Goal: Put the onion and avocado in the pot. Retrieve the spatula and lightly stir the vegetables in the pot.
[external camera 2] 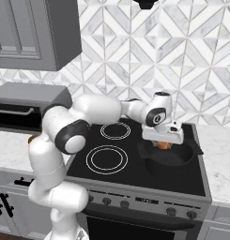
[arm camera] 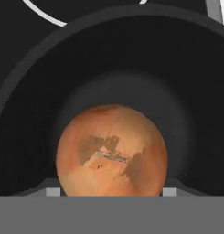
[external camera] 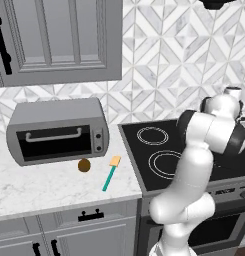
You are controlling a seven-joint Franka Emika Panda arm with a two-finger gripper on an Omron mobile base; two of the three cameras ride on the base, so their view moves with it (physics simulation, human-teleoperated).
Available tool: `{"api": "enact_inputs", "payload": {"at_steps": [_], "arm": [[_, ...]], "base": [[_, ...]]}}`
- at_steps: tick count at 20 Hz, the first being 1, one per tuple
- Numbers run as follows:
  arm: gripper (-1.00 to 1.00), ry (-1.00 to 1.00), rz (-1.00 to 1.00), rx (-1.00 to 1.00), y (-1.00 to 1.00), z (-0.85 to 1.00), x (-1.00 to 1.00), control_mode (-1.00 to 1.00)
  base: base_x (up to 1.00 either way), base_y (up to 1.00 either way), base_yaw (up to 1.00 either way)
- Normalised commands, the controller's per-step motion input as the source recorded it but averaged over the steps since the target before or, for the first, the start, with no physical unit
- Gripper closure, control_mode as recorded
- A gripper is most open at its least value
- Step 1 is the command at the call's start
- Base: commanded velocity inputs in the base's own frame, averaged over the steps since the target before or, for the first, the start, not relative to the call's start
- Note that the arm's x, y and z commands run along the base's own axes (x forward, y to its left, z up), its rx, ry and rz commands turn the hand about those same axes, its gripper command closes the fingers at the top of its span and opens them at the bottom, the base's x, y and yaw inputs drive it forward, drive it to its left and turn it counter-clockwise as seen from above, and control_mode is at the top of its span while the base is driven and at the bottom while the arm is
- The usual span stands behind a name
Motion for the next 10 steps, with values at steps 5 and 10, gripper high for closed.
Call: {"api": "enact_inputs", "payload": {"at_steps": [5,10], "arm": [[1.0,0.0,-0.04,0.0,-0.55,-0.36,0.16,-1.0],[1.0,0.02,-0.05,0.01,-0.34,-0.26,0.17,-1.0]], "base": [[0.0,0.0,0.0],[0.0,0.0,0.0]]}}
